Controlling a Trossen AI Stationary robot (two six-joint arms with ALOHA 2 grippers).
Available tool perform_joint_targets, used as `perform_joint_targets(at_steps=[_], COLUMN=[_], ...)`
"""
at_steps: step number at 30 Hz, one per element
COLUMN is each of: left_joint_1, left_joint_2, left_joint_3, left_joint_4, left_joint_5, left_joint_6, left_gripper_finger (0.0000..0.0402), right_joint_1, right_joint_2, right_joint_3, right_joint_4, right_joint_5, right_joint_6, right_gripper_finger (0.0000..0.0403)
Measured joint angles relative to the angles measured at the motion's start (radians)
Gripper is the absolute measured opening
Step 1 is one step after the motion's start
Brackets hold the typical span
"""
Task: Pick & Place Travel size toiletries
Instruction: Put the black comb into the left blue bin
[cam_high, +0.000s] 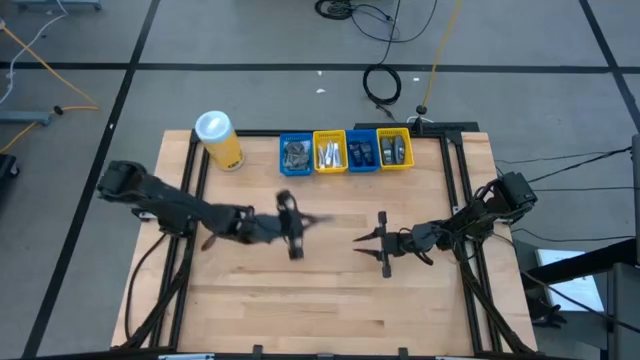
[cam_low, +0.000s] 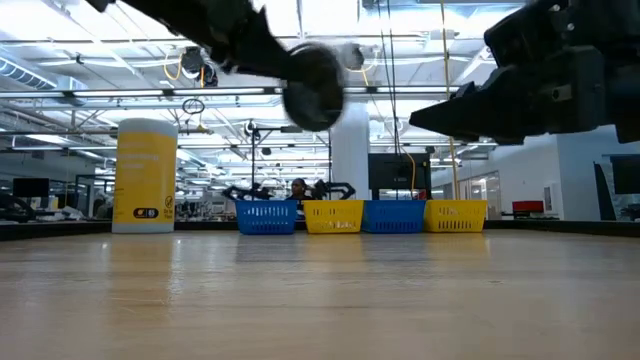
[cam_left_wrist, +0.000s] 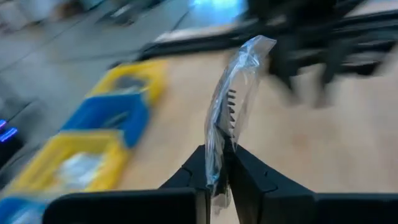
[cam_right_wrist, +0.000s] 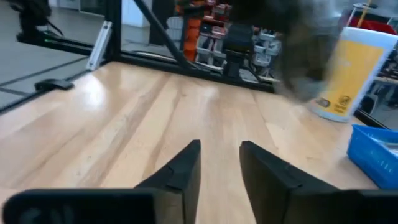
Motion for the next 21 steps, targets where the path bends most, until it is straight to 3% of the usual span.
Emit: perform_joint_targets(at_steps=[4,8,14,21], left_joint_1=[0.118,0.301,0.613,0.824], left_joint_2=[-0.102,-0.128,-0.09,-0.027], left_joint_3=[0.0,0.0,-0.001,-0.001], left_joint_4=[-0.203,-0.3,-0.309,-0.238], left_joint_5=[-0.042,0.013,0.307,0.568], left_joint_6=[-0.081,-0.093,-0.075,-0.084], left_gripper_finger=[0.0015,0.0014,0.0039,0.0014], right_joint_1=[0.0,0.0,0.0,0.0], right_joint_2=[0.0,0.0,0.0,0.0], right_joint_3=[0.0,0.0,0.0,0.0], right_joint_4=[-0.006,-0.01,-0.018,-0.025], right_joint_5=[-0.001,-0.001,-0.001,-0.002], right_joint_6=[-0.009,-0.009,-0.011,-0.015], right_gripper_finger=[0.0123,0.0124,0.0115,0.0116])
